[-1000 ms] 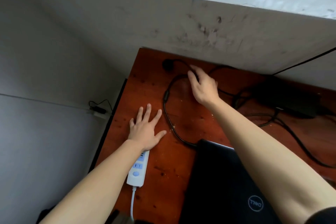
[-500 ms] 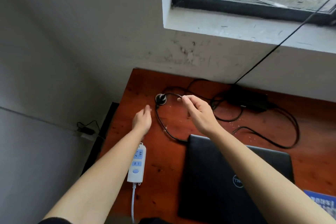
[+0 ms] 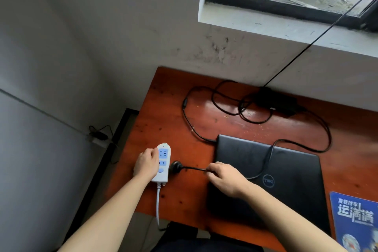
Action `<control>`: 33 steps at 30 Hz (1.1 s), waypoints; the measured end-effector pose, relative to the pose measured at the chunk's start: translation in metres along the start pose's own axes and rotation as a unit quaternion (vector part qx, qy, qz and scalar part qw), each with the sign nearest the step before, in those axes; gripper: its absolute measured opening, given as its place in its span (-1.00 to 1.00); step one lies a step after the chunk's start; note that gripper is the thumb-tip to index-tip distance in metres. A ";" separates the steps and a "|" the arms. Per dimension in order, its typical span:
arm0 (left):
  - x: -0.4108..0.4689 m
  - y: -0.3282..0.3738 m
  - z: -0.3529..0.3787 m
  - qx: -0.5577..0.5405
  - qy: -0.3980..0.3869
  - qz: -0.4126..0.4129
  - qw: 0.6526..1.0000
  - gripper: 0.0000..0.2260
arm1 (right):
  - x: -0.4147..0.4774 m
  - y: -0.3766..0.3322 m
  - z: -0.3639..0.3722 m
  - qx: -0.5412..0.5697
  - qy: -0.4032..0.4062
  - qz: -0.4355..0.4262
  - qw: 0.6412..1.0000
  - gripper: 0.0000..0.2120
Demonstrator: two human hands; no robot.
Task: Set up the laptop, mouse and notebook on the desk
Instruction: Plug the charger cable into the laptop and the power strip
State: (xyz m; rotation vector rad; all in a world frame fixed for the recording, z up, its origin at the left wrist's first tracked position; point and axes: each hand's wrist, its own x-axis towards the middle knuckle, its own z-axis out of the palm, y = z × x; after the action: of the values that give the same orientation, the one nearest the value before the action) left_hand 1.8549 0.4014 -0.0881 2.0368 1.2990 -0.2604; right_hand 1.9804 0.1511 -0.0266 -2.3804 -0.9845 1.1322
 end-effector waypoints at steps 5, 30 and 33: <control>-0.020 -0.013 0.003 -0.117 -0.024 -0.036 0.992 -0.64 | 0.036 -0.039 -0.014 0.102 -0.088 0.052 0.990 -0.72; -0.045 0.000 0.006 0.078 -0.021 0.015 0.997 -0.52 | 0.012 -0.017 -0.004 0.411 -0.080 0.272 0.866 -0.71; -0.049 0.000 0.001 0.067 -0.020 0.039 0.997 -0.56 | 0.010 -0.023 -0.012 0.526 -0.080 0.196 0.824 -0.83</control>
State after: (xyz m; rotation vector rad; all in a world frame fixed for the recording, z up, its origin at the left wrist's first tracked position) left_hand 1.8312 0.3655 -0.0642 2.1795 1.2026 -0.3581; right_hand 1.9838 0.1746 -0.0119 -1.5645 0.1828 1.4891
